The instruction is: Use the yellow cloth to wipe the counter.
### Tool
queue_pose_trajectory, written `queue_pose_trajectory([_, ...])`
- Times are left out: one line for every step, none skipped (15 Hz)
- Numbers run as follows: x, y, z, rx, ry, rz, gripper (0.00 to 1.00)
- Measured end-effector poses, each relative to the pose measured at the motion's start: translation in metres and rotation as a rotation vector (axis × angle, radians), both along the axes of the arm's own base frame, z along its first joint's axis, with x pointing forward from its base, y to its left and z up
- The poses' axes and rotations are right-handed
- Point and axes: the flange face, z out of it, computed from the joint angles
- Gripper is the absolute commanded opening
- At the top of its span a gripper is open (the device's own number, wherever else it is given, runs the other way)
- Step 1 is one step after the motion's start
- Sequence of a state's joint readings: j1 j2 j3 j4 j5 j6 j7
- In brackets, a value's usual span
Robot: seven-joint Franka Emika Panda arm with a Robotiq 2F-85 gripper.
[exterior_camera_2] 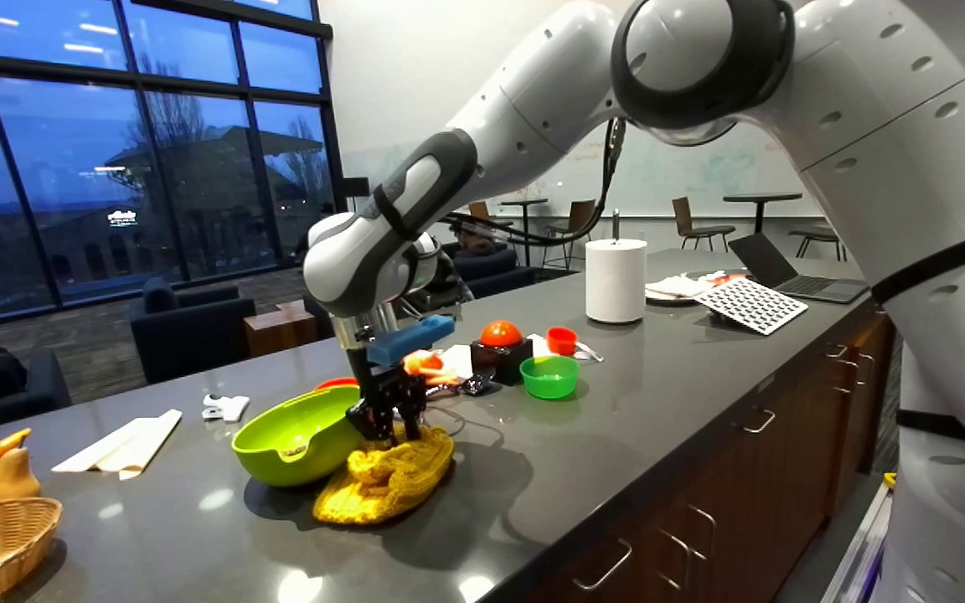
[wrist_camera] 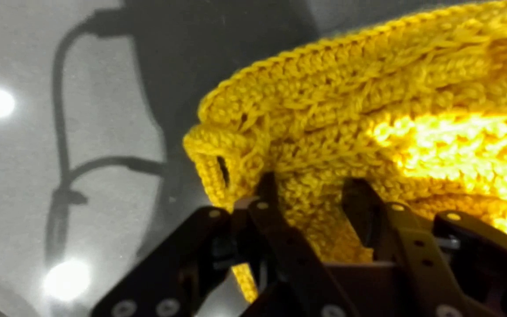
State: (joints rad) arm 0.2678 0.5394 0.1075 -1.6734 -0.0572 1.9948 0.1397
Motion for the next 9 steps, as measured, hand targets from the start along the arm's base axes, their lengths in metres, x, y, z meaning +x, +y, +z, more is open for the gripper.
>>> queue_pose_trajectory([0.000, -0.001, 0.004, 0.000, -0.005, -0.007, 0.83])
queue_pose_trajectory([0.001, -0.003, 0.008, 0.000, -0.011, -0.013, 0.89])
queue_pose_trajectory([0.001, -0.005, 0.012, 0.000, -0.018, -0.020, 0.97])
queue_pose_trajectory([0.002, -0.008, 0.018, -0.001, -0.027, -0.030, 0.99])
queue_pose_trajectory([0.003, -0.012, 0.025, -0.002, -0.038, -0.044, 1.00])
queue_pose_trajectory([0.004, -0.017, 0.033, -0.003, -0.050, -0.059, 1.00])
queue_pose_trajectory([0.006, -0.023, 0.043, -0.005, -0.064, -0.078, 1.00])
queue_pose_trajectory([0.006, -0.030, 0.053, -0.006, -0.079, -0.097, 1.00])
queue_pose_trajectory([0.007, -0.037, 0.063, -0.007, -0.095, -0.120, 1.00])
